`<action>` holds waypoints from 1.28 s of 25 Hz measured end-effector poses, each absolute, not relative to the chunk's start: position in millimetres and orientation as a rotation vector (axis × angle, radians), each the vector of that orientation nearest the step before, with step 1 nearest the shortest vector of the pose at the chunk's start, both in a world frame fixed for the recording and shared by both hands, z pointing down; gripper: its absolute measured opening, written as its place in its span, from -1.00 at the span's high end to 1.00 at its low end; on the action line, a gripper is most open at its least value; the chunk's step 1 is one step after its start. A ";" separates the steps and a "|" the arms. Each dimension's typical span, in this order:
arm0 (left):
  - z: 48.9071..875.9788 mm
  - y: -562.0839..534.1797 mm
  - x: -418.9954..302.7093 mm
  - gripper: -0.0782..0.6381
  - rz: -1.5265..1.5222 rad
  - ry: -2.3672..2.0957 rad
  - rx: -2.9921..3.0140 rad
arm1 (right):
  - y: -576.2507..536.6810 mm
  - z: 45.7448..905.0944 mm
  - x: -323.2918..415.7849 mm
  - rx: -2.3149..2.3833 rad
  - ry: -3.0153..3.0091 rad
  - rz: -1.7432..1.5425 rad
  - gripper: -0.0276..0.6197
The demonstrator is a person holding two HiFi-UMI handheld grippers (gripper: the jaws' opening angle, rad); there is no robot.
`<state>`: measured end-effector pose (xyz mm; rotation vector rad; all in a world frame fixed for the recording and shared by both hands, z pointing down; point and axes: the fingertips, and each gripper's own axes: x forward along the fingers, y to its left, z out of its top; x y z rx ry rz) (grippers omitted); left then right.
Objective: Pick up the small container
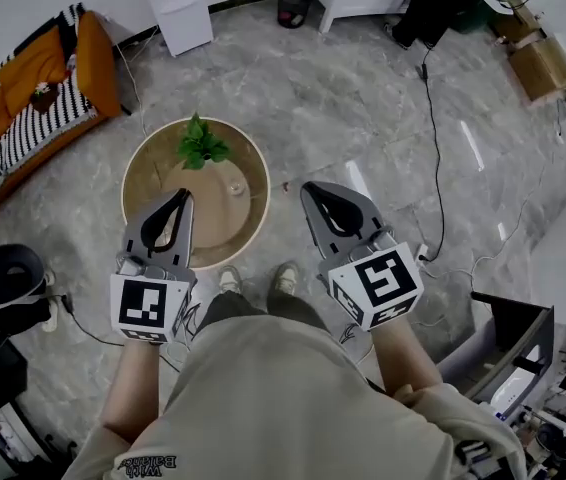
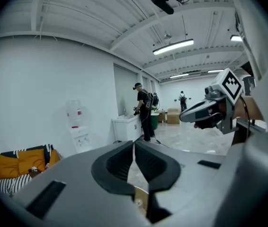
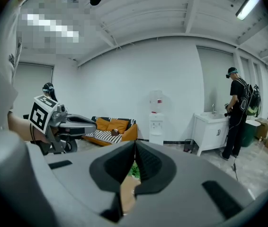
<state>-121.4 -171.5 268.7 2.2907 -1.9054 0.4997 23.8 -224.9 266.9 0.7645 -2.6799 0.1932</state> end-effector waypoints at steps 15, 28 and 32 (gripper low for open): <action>354.3 -243.8 -137.4 -0.06 0.584 -1.813 2.352 | -287.3 327.5 -14.2 0.758 -2.642 0.192 0.92; 554.2 -283.0 -125.3 -0.20 0.628 -1.612 2.335 | -301.8 473.9 -46.7 0.690 -2.572 0.248 0.92; 612.5 -286.5 -125.0 -0.20 0.643 -1.539 2.315 | -293.4 524.9 -54.0 0.662 -2.544 0.297 0.92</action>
